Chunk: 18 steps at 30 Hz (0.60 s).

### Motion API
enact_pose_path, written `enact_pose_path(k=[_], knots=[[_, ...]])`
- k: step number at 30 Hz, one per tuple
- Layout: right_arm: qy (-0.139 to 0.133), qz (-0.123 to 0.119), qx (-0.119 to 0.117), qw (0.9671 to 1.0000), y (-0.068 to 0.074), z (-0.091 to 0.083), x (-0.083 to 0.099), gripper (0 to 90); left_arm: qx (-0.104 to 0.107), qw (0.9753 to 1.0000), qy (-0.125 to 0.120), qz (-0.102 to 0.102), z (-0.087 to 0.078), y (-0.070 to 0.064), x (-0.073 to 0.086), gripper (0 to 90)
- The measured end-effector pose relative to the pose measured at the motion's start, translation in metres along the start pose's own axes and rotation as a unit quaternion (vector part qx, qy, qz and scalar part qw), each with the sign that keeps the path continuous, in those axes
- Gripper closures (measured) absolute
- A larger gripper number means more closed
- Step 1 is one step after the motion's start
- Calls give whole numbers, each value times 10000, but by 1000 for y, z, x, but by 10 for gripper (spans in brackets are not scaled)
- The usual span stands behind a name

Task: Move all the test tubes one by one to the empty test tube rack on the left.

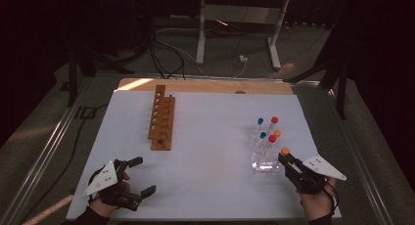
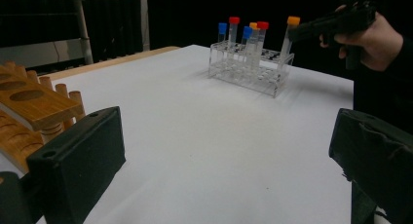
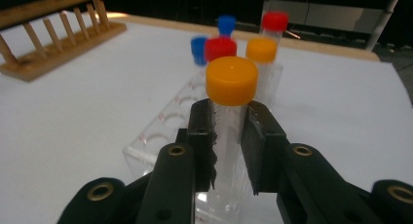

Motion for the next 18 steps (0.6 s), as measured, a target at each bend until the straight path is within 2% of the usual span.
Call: enact_pose_path(k=[6, 12, 15, 18], knots=[[-112, -167, -17, 9998, 3, -9, -21, 754, 17, 10000, -25, -14, 0, 0, -1, 7], [-293, -461, -89, 9985, 9, -16, -47, 754, 2, 10000, -47, 3, -1, -2, -7, 7], [-426, -579, -324, 9969, 19, -16, -66, 754, 9, 10000, -33, -41, -2, -3, -14, 7], [-447, -624, -501, 9958, 27, -14, -74, 754, 54, 9999, 23, -118, -1, -3, -22, 7]])
Point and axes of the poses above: each handheld gripper's, and its own axes: z roughly forward along the jaws, x roughly out of its underside, y roughly to its left, the point moved 4 cm from there along z, roughly forward along the jaws, and after that the axes turned 2 degrees about -y, right-handed, at the moved point
